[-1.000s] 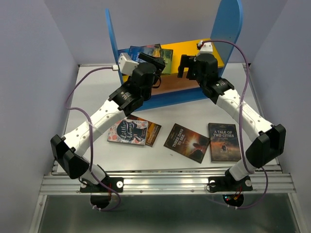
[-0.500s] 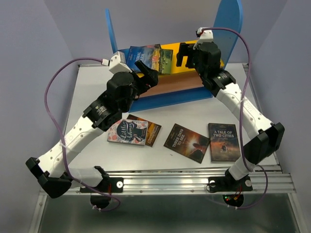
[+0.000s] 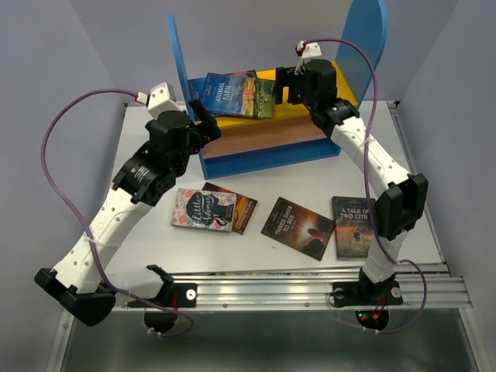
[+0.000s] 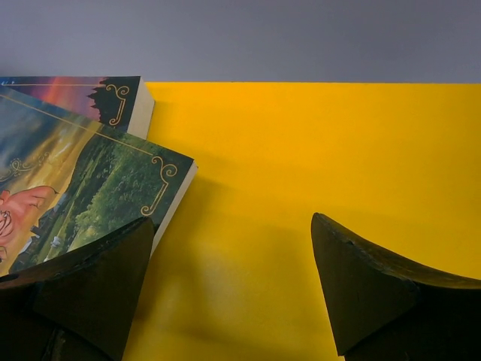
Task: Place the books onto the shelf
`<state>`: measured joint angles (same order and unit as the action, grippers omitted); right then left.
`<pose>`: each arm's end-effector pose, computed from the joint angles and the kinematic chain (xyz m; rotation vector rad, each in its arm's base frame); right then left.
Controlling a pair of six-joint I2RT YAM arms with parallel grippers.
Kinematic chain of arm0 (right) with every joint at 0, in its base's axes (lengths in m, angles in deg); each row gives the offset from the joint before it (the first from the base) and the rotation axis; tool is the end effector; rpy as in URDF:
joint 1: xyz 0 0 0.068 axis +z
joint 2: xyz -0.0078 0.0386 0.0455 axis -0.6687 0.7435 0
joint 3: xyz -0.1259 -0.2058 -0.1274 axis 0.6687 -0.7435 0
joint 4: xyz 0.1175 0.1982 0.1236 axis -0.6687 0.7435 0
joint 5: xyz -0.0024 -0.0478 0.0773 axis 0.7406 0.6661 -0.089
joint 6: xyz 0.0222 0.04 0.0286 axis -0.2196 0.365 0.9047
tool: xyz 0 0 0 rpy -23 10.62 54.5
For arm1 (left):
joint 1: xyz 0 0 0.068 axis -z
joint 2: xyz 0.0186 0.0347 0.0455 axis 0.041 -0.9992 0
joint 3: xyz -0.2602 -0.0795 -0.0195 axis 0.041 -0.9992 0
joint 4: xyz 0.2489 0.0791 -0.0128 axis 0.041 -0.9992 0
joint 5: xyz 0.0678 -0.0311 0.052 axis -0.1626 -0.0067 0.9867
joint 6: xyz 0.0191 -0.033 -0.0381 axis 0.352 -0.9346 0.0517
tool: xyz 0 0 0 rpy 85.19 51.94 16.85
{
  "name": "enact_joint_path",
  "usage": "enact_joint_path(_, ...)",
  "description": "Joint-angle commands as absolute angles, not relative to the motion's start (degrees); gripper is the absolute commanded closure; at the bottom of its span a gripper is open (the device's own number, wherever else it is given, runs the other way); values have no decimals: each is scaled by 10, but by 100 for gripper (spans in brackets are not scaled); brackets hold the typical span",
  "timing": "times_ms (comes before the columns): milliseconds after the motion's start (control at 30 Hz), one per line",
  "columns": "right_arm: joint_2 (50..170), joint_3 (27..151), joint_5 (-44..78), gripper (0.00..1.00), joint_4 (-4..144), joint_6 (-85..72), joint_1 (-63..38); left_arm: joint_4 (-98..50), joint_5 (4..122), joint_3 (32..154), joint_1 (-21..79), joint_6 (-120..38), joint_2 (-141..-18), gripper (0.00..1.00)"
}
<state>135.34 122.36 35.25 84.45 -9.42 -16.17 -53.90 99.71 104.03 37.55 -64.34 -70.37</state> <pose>0.4020 0.1871 0.4140 -0.2056 1.7789 0.2113 0.2006 -0.1208 0.4640 -0.3591 1.7238 -0.4676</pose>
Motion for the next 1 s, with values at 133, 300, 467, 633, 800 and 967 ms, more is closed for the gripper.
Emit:
enact_joint_path(133, 1340, 1247, 348, 9, 843, -127, -172, -477, 970, 1051, 369, -561, -704, 1)
enact_joint_path(300, 1337, 1240, 370, 9, 844, -129, -177, -498, 999, 1070, 367, -557, -715, 1)
enact_joint_path(467, 1330, 1230, 419, 7, 843, -152, -177, -492, 1001, 1069, 365, -550, -710, 1)
enact_joint_path(633, 1331, 1225, 378, 7, 843, -152, -182, -489, 1001, 1070, 358, -546, -715, 1)
enact_joint_path(800, 1355, 1244, 319, 7, 844, -151, -182, -482, 999, 1076, 347, -546, -725, 1)
enact_joint_path(967, 1397, 1281, 253, 8, 843, -159, -182, -476, 997, 1090, 332, -541, -746, 1)
